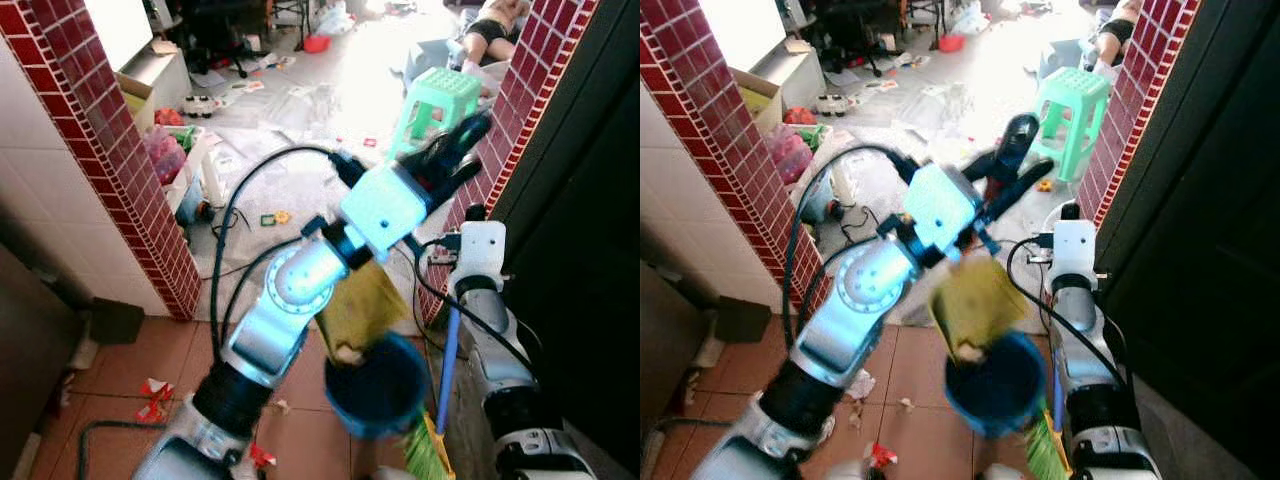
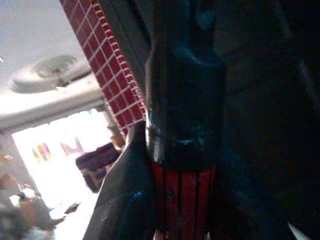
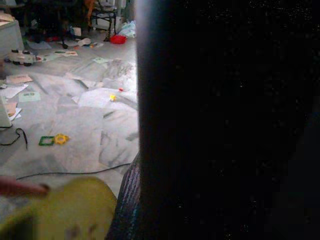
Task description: Sweep floor
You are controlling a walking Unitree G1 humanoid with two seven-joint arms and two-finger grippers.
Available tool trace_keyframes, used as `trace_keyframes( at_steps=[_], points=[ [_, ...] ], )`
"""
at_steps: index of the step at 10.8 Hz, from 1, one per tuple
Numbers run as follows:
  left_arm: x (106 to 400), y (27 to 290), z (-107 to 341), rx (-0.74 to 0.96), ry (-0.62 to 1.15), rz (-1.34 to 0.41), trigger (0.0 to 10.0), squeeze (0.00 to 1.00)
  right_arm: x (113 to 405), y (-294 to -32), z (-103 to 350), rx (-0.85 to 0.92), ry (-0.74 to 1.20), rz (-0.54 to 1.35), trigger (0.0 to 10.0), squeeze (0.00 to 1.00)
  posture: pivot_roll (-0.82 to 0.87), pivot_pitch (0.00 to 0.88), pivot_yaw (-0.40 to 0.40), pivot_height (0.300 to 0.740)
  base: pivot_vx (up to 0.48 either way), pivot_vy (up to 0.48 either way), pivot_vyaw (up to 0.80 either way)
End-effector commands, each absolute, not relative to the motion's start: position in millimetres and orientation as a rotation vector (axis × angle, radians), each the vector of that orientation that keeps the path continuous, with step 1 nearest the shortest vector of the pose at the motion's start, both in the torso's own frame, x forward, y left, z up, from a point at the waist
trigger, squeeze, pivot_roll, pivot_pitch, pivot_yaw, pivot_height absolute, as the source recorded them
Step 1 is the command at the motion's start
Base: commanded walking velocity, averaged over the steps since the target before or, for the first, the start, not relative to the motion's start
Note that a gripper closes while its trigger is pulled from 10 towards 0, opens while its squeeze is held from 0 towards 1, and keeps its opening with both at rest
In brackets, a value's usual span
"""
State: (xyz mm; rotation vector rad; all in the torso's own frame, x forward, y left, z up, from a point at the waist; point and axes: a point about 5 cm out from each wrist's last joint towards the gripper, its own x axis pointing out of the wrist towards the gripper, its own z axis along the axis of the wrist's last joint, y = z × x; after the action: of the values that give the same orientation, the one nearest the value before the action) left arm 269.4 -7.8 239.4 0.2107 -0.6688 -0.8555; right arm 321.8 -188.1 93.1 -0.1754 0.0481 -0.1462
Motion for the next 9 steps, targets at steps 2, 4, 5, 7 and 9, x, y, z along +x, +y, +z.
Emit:
trace_keyframes(
  at_steps=[2,4,5,7,9],
  points=[
    [266.2,-7.2,256.1,0.149,-0.716,-0.878,10.0,0.00,325.9,-187.4,100.2,-0.179,0.018,-0.150,10.0,0.00,-0.07,0.000,0.021,0.740,0.000,0.000,0.00],
    [273.6,1.6,263.7,0.052,-0.704,-0.801,10.0,0.00,326.0,-187.8,99.7,-0.179,0.018,-0.150,10.0,0.00,-0.07,0.000,0.022,0.740,0.000,0.000,0.00],
    [279.6,9.3,272.9,-0.011,-0.704,-0.732,10.0,0.00,326.2,-187.9,99.6,-0.180,0.019,-0.148,10.0,0.00,-0.07,0.000,0.020,0.740,0.000,0.000,0.00],
    [298.9,51.2,317.8,-0.126,-0.803,-0.434,10.0,0.00,326.8,-187.0,98.3,-0.176,0.033,-0.134,10.0,0.00,-0.06,0.000,0.008,0.740,0.000,0.000,0.00],
    [311.8,97.7,346.3,-0.054,-0.876,-0.211,10.0,0.00,327.3,-185.5,93.6,-0.173,0.069,-0.103,10.0,0.00,-0.04,0.000,0.003,0.740,0.000,0.000,0.00]
  ],
)
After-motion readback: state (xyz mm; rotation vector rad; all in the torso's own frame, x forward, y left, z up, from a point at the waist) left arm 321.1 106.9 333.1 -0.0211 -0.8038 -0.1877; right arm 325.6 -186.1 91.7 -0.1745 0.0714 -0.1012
